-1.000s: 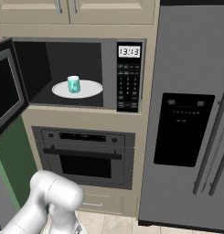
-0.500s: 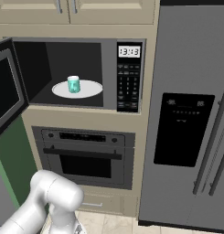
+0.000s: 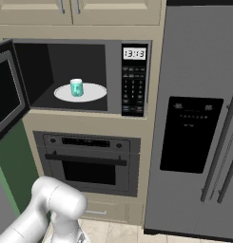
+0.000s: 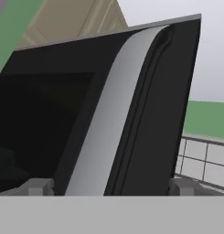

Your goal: Pick the mug from the counter and place it inside the microwave. Then close the microwave.

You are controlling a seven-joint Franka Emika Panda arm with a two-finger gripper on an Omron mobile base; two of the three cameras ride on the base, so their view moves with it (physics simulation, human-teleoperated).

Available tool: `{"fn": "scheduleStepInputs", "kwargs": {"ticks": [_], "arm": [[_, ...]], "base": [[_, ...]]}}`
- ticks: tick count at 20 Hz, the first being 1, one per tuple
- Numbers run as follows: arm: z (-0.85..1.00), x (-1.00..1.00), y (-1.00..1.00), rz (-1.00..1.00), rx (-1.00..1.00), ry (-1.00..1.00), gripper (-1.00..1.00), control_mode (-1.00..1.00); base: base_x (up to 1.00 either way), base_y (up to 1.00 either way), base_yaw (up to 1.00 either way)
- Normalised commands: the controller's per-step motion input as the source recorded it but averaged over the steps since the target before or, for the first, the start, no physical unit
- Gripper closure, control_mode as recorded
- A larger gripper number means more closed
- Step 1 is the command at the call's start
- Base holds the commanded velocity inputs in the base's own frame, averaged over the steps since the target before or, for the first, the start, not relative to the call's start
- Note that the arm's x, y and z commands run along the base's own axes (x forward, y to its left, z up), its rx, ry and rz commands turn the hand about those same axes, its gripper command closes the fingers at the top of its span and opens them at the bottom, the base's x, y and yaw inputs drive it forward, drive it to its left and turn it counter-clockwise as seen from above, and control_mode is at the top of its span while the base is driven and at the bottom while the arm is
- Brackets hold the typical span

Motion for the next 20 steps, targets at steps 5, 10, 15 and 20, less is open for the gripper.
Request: {"fn": "scheduleStepInputs", "kwargs": {"ticks": [5,10,15,20], "arm": [[0.17,0.0,-0.3,0.0,0.04,0.0,-1.0,-1.0],[0.22,0.0,-0.37,0.0,0.04,0.0,-1.0,-1.0],[0.15,0.0,-0.45,0.04,0.03,0.0,-1.0,-1.0],[0.02,0.0,-0.62,0.08,0.03,0.01,-1.0,-1.0]], "base": [[0.0,0.0,0.0],[0.0,0.0,0.0],[0.0,0.0,0.0],[0.0,0.0,0.0]]}}
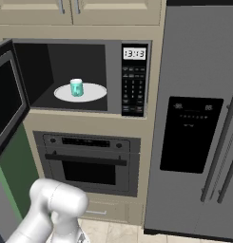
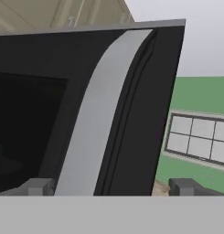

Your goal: Pick the mug from the counter and place it inside the microwave. Then close the microwave.

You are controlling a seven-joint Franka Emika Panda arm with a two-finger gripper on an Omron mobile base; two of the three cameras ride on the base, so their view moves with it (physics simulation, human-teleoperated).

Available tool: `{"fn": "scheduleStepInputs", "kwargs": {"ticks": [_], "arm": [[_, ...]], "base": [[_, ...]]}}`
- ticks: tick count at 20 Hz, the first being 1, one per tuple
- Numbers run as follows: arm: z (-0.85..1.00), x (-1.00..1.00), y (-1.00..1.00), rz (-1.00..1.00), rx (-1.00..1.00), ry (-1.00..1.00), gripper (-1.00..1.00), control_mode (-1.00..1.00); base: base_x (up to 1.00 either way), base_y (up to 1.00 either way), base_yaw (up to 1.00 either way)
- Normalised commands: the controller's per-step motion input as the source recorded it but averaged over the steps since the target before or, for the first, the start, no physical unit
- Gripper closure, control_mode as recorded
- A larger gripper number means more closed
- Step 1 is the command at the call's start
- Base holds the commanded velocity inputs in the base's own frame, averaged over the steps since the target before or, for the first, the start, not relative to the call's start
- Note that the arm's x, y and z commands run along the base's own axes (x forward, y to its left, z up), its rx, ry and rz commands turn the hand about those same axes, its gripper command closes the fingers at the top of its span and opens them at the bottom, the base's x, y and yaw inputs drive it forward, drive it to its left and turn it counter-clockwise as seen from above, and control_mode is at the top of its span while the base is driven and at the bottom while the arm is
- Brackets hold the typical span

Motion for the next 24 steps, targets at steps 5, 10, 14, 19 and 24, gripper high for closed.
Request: {"fn": "scheduleStepInputs", "kwargs": {"ticks": [5,10,14,19,24], "arm": [[0.0,0.08,-0.75,0.12,0.03,0.09,-1.0,-1.0],[0.0,0.34,-0.79,0.14,0.01,0.16,-1.0,-1.0],[0.0,0.44,-0.64,0.13,0.0,0.22,-1.0,-1.0],[0.0,0.4,-0.46,0.13,0.0,0.18,-1.0,-1.0],[0.01,0.42,-0.31,0.07,0.0,0.11,-1.0,-1.0]], "base": [[0.0,0.0,0.0],[0.0,0.0,0.0],[0.0,0.0,0.0],[0.0,0.0,0.0],[0.0,0.0,0.0]]}}
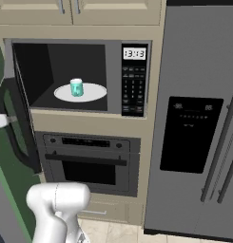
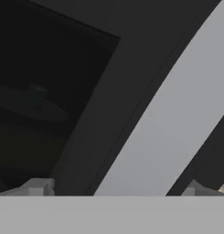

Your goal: Pick the mug from the counter and place it inside the microwave. Then close the microwave.

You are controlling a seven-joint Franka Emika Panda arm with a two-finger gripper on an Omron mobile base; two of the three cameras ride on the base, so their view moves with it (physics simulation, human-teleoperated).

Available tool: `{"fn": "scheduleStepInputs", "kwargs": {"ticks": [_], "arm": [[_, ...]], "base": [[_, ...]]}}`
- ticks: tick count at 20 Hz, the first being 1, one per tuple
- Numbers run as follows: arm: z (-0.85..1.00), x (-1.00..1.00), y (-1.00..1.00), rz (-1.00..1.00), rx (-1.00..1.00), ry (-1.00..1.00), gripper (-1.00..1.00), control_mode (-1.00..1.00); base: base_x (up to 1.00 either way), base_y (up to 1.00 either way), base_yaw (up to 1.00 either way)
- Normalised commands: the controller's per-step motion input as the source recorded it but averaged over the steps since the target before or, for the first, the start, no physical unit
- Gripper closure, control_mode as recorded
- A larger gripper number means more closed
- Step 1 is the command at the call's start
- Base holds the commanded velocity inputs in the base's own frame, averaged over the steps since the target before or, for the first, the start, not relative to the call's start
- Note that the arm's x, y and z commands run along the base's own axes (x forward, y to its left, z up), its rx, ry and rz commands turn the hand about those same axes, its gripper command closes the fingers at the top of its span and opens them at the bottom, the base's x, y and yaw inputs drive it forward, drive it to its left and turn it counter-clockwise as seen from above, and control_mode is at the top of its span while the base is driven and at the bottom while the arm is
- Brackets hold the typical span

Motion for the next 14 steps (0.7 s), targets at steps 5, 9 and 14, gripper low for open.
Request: {"fn": "scheduleStepInputs", "kwargs": {"ticks": [5,9,14], "arm": [[0.0,0.57,-0.23,0.03,0.0,0.07,-1.0,-1.0],[0.0,0.74,-0.16,0.0,0.0,0.05,-1.0,-1.0],[0.0,0.76,-0.15,0.0,0.0,0.04,-1.0,-1.0]], "base": [[0.0,0.0,0.0],[0.0,0.0,0.0],[0.0,0.0,0.0]]}}
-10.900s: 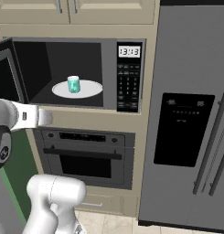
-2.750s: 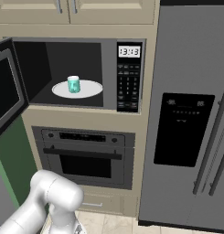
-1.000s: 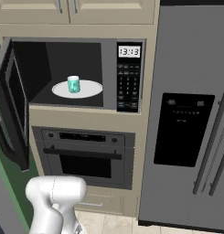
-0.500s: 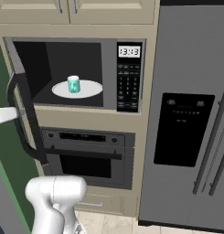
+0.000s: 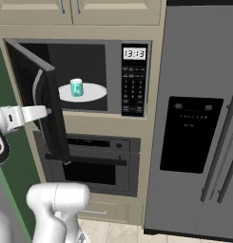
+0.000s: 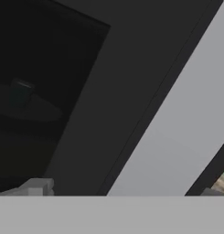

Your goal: Pick the mug from the counter and place it inside the microwave. Then close the microwave.

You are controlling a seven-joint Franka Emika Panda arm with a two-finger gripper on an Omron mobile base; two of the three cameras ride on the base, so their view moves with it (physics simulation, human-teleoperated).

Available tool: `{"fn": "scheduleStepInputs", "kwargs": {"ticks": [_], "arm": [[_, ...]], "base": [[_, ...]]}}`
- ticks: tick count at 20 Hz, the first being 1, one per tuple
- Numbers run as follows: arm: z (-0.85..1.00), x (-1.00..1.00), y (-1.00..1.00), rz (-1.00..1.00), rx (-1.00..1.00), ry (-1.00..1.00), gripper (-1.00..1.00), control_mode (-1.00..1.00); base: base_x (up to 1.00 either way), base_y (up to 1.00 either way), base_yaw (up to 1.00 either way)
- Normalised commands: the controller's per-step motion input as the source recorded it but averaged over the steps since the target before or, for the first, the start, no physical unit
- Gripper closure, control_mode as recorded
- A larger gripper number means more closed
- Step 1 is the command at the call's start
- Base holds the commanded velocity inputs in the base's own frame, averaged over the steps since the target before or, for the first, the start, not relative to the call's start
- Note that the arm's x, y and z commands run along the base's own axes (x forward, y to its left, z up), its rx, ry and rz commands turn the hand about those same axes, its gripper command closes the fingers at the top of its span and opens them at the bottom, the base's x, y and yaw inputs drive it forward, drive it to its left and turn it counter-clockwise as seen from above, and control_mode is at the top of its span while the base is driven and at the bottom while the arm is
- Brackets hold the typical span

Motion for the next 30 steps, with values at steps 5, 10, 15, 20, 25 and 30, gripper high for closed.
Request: {"fn": "scheduleStepInputs", "kwargs": {"ticks": [5,10,15,20,25,30], "arm": [[0.02,0.6,-0.08,0.0,0.0,0.05,-1.0,-1.0],[0.09,0.5,-0.28,0.0,0.0,0.1,-1.0,-1.0],[0.02,0.47,-0.33,0.0,0.01,0.13,-1.0,-1.0],[0.1,0.46,-0.26,0.0,0.04,0.13,-1.0,-1.0],[0.14,0.4,-0.22,0.0,0.07,0.12,-1.0,-1.0],[0.01,0.34,-0.11,0.0,0.07,0.05,-1.0,-1.0]], "base": [[0.0,0.0,0.0],[0.0,0.0,0.0],[0.0,0.0,0.0],[0.0,0.0,0.0],[0.0,0.0,0.0],[0.0,0.0,0.0]]}}
